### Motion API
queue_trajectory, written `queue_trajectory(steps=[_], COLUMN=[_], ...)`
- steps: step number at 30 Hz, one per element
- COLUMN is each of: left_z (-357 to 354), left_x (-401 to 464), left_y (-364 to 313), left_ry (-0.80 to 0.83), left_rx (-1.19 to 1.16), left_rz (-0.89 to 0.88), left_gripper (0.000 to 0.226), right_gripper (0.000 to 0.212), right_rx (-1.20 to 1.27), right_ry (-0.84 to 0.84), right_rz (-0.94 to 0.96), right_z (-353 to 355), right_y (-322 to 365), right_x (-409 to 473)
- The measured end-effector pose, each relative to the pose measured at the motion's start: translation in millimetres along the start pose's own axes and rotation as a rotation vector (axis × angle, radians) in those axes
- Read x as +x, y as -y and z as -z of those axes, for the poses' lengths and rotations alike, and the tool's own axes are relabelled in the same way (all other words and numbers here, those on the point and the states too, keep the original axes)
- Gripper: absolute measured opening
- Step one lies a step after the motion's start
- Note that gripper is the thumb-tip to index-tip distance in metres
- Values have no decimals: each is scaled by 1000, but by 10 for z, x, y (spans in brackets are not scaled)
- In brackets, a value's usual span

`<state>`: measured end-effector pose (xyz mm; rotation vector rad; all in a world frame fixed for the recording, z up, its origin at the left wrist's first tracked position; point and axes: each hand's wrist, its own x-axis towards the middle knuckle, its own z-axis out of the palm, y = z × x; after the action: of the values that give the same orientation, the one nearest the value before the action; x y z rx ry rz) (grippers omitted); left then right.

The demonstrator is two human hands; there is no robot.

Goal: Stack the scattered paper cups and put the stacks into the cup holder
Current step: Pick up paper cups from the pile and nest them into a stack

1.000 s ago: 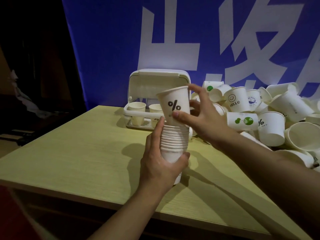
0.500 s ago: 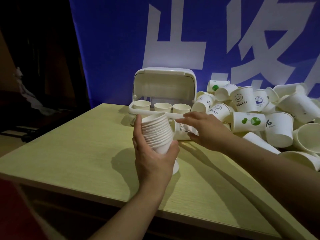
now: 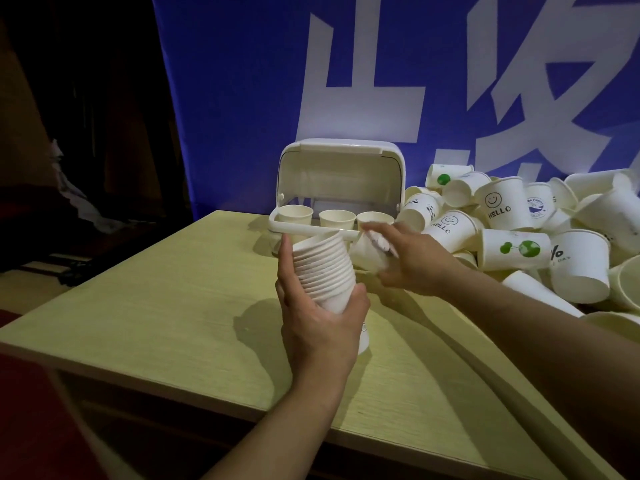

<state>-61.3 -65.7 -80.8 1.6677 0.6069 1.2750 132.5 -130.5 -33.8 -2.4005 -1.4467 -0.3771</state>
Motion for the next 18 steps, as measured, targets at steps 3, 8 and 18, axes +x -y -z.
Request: queue_trajectory(steps=[3, 8, 18], left_z=[-17, -63, -37], left_x=[-8, -56, -63], left_y=[7, 1, 19], left_ry=[36, 187, 233], left_rx=[21, 97, 65], left_rz=[-28, -147, -159], left_gripper=[115, 114, 129], right_gripper=[87, 82, 37], right_rx=[426, 875, 566], right_ry=[-183, -336, -174], right_rz=[-81, -159, 10], right_z=[261, 739, 603], right_y=[79, 363, 703], right_x=[-28, -135, -714])
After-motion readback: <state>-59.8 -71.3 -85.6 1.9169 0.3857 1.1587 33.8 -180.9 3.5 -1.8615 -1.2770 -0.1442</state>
